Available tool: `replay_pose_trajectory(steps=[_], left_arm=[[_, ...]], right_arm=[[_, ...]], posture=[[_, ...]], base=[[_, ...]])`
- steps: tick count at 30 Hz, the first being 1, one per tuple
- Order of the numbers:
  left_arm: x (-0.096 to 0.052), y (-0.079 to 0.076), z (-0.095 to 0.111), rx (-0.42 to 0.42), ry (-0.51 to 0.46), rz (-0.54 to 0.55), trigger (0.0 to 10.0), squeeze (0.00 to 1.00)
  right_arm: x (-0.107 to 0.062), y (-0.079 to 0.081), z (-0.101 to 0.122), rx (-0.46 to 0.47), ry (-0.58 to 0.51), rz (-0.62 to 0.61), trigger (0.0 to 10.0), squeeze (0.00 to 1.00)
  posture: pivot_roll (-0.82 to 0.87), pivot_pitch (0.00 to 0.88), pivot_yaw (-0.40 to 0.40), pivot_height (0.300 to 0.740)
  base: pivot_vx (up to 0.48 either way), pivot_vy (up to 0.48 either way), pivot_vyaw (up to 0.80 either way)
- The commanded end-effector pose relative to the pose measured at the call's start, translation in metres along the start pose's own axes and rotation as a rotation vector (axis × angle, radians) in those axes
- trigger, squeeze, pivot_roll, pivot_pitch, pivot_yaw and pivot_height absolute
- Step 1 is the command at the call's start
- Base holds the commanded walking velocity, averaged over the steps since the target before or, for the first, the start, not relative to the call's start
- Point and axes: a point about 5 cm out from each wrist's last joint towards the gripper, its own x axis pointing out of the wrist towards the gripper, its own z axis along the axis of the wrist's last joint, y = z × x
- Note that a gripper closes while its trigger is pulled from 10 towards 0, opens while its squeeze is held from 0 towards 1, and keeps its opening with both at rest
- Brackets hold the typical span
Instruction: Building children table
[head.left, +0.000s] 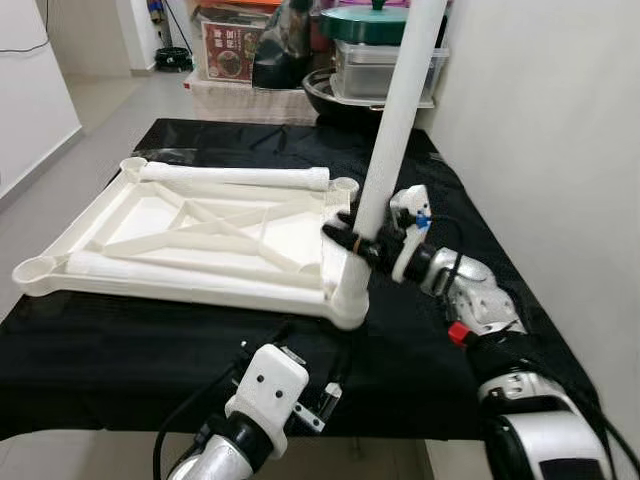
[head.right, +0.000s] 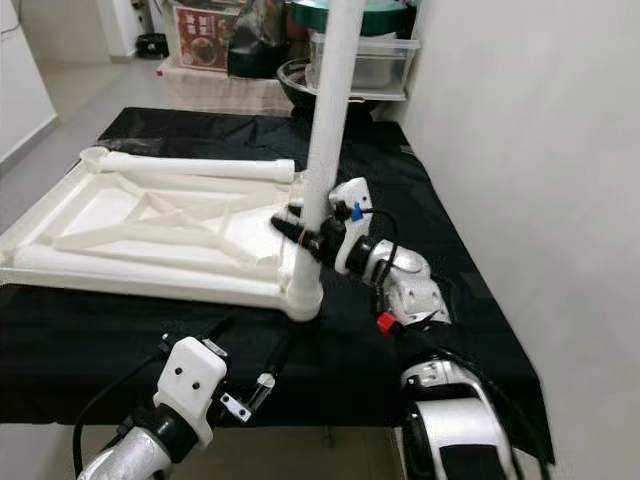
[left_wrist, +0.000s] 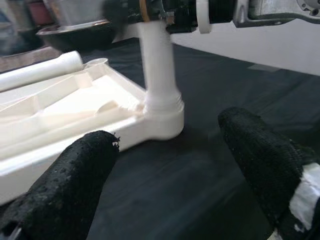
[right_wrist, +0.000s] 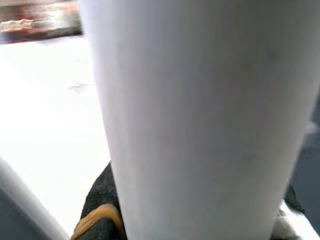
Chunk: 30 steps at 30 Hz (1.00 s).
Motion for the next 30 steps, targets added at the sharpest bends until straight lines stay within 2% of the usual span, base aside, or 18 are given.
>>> replay_pose_trajectory(steps=[1, 2, 3, 4, 5, 6, 7, 10, 11, 16, 17, 20, 23, 24, 26, 27, 28, 30], left_arm=[[-0.001, -0.001, -0.003, -0.003, 0.013, -0.012, 10.0, 0.0], [-0.001, -0.001, -0.003, -0.002, 0.012, -0.012, 10.0, 0.0], [-0.001, -0.001, -0.003, -0.002, 0.012, -0.012, 10.0, 0.0], [0.0, -0.001, -0.003, -0.003, 0.013, -0.012, 10.0, 0.0], [0.0, -0.001, -0.003, -0.003, 0.013, -0.012, 10.0, 0.0], [0.0, 0.0, -0.003, -0.002, 0.013, -0.014, 10.0, 0.0], [0.0, 0.0, -0.003, -0.002, 0.014, -0.015, 10.0, 0.0], [0.0, -0.001, -0.004, -0.002, 0.014, -0.016, 10.0, 0.0], [0.0, 0.0, -0.003, -0.002, 0.014, -0.015, 10.0, 0.0], [0.0, 0.0, -0.004, -0.002, 0.016, -0.012, 10.0, 0.0], [0.0, 0.0, -0.004, -0.003, 0.017, -0.012, 10.0, 0.0], [0.0, -0.001, -0.004, -0.004, 0.016, -0.014, 10.0, 0.0], [0.0, -0.001, -0.004, -0.005, 0.016, -0.014, 10.0, 0.0], [0.001, -0.001, -0.004, -0.005, 0.016, -0.014, 10.0, 0.0], [0.001, -0.001, -0.004, -0.005, 0.015, -0.013, 10.0, 0.0], [0.001, -0.001, -0.004, -0.005, 0.015, -0.013, 10.0, 0.0], [0.001, -0.001, -0.004, -0.005, 0.015, -0.012, 10.0, 0.0], [0.002, -0.001, -0.004, -0.005, 0.015, -0.011, 10.0, 0.0]], right_arm=[[-0.008, -0.022, -0.008, 0.023, 0.04, -0.28, 0.0, 0.0], [-0.013, -0.029, -0.014, 0.036, 0.064, -0.412, 0.0, 0.0], [-0.013, -0.029, -0.014, 0.036, 0.064, -0.412, 0.0, 0.0], [-0.021, -0.035, -0.02, 0.021, 0.092, -0.547, 0.0, 0.9], [-0.021, -0.035, -0.02, 0.021, 0.092, -0.547, 0.0, 0.9], [-0.029, -0.037, -0.025, 0.019, 0.119, -0.672, 0.0, 0.77], [-0.034, -0.033, -0.029, 0.016, 0.135, -0.74, 0.0, 0.0], [-0.037, -0.031, -0.031, 0.013, 0.144, -0.777, 0.0, 0.0], [-0.035, -0.026, -0.03, 0.031, 0.129, -0.781, 10.0, 0.0], [-0.017, -0.021, -0.011, 0.074, -0.019, -0.681, 10.0, 0.0], [-0.014, -0.022, -0.008, 0.082, -0.035, -0.656, 10.0, 1.0], [-0.012, -0.025, -0.001, 0.089, -0.072, -0.605, 10.0, 1.0], [-0.008, -0.025, 0.007, 0.121, -0.091, -0.475, 10.0, 1.0], [-0.006, -0.021, 0.011, 0.155, -0.093, -0.302, 10.0, 0.0], [-0.007, -0.014, 0.017, 0.246, -0.071, -0.01, 10.0, 0.0], [-0.007, -0.014, 0.017, 0.246, -0.071, -0.01, 10.0, 0.0], [-0.01, -0.012, 0.022, 0.266, -0.078, 0.125, 10.0, 0.0], [-0.012, -0.011, 0.026, 0.271, -0.083, 0.193, 10.0, 0.0]], posture=[[0.14, 0.033, -0.067, 0.74], [0.14, 0.033, -0.065, 0.74], [0.14, 0.033, -0.065, 0.74], [0.15, 0.035, -0.066, 0.74], [0.15, 0.035, -0.066, 0.74], [0.15, 0.034, -0.069, 0.74], [0.15, 0.036, -0.066, 0.74], [0.15, 0.036, -0.066, 0.74], [0.15, 0.035, -0.069, 0.74], [0.14, 0.038, -0.067, 0.74], [0.14, 0.038, -0.067, 0.74], [0.14, 0.038, -0.069, 0.74], [0.14, 0.039, -0.067, 0.74], [0.14, 0.038, -0.071, 0.74], [0.14, 0.039, -0.075, 0.74], [0.14, 0.039, -0.075, 0.74], [0.14, 0.039, -0.073, 0.74], [0.14, 0.039, -0.075, 0.74]], base=[[0.0, 0.0, 0.0], [0.0, 0.0, 0.0], [0.0, 0.0, 0.0], [0.0, 0.0, 0.0], [0.0, 0.0, 0.0], [0.0, 0.0, 0.0], [0.0, 0.0, 0.0], [0.0, 0.0, 0.0], [0.0, 0.0, 0.0], [0.0, 0.0, 0.0], [0.0, 0.0, 0.0], [0.0, 0.0, 0.0], [0.0, 0.0, 0.0], [0.0, 0.0, 0.0], [0.0, 0.0, 0.0], [0.0, 0.0, 0.0], [0.0, 0.0, 0.0], [0.0, 0.0, 0.0]])
